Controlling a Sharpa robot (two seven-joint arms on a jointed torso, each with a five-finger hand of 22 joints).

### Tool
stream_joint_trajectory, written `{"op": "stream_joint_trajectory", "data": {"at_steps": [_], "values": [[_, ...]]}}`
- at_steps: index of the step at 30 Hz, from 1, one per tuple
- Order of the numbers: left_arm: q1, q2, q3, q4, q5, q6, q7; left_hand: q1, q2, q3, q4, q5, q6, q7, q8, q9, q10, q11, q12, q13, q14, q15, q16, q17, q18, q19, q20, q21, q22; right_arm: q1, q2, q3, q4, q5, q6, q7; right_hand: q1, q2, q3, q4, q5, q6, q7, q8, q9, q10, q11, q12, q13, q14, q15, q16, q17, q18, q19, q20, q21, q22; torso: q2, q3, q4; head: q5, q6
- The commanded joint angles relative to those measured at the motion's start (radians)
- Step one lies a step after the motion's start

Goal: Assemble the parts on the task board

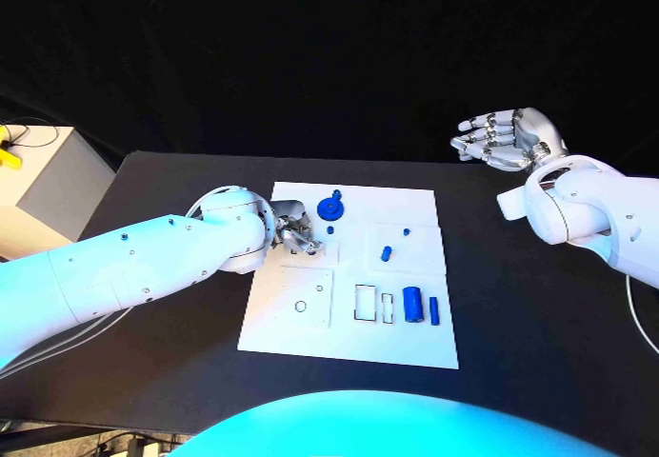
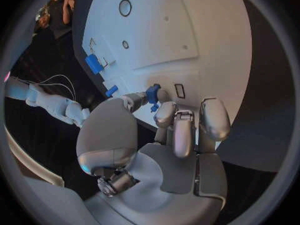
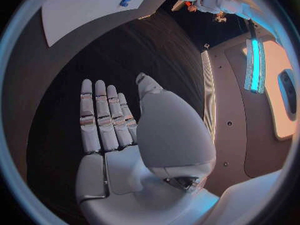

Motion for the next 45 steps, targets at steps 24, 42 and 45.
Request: {"op": "stream_joint_trajectory", "data": {"at_steps": [24, 42, 45], "values": [[-0.005, 0.005, -0.003, -0.003, 0.006, 0.013, 0.006, -0.038, -0.007, -0.118, 0.019, -0.007, 0.004, 0.006, -0.009, 0.005, 0.001, 0.001, -0.002, 0.007, 0.091, -0.005, 0.004, 0.228, -0.009, 0.005, 0.0, -0.005, 0.003, -0.005, 0.0, 0.0, 0.0, 0.0, 0.0, 0.014, -0.006, -0.001, 0.004, 0.002, 0.003, 0.007, 0.028, -0.006, -0.002, 0.01, 0.003, -0.01, -0.002, -0.001, 0.003, -0.009, -0.008, 0.014, 0.001, 0.004, 0.0, -0.007, -0.001, 0.0006, -0.0004, -0.001, 0.0], [-0.005, 0.005, -0.003, -0.005, 0.006, 0.009, 0.006, -0.045, -0.005, -0.138, 0.019, -0.008, 0.006, 0.005, -0.008, 0.007, 0.001, 0.0, -0.002, 0.008, 0.091, -0.005, 0.003, 0.228, -0.009, 0.004, 0.0, -0.006, 0.002, -0.006, 0.0, 0.0, -0.001, 0.0, 0.001, 0.014, -0.006, 0.0, 0.005, 0.002, 0.002, 0.007, 0.028, -0.006, -0.002, 0.011, 0.003, -0.011, -0.001, -0.001, 0.004, -0.009, -0.009, 0.014, 0.001, 0.004, 0.0, -0.008, 0.0, 0.0004, -0.0002, -0.001, 0.0], [-0.005, 0.004, -0.003, -0.007, 0.005, 0.008, 0.006, -0.046, -0.005, -0.14, 0.02, -0.008, 0.006, 0.005, -0.008, 0.007, 0.0, 0.0, -0.002, 0.008, 0.091, -0.005, 0.003, 0.228, -0.009, 0.005, 0.0, -0.005, 0.003, -0.006, -0.001, 0.0, -0.001, 0.001, 0.001, 0.014, -0.006, 0.0, 0.005, 0.002, 0.002, 0.007, 0.028, -0.006, -0.002, 0.011, 0.003, -0.011, -0.001, -0.001, 0.004, -0.009, -0.009, 0.014, 0.001, 0.004, 0.0, -0.008, 0.0, 0.0004, 0.0, -0.001, 0.0]]}}
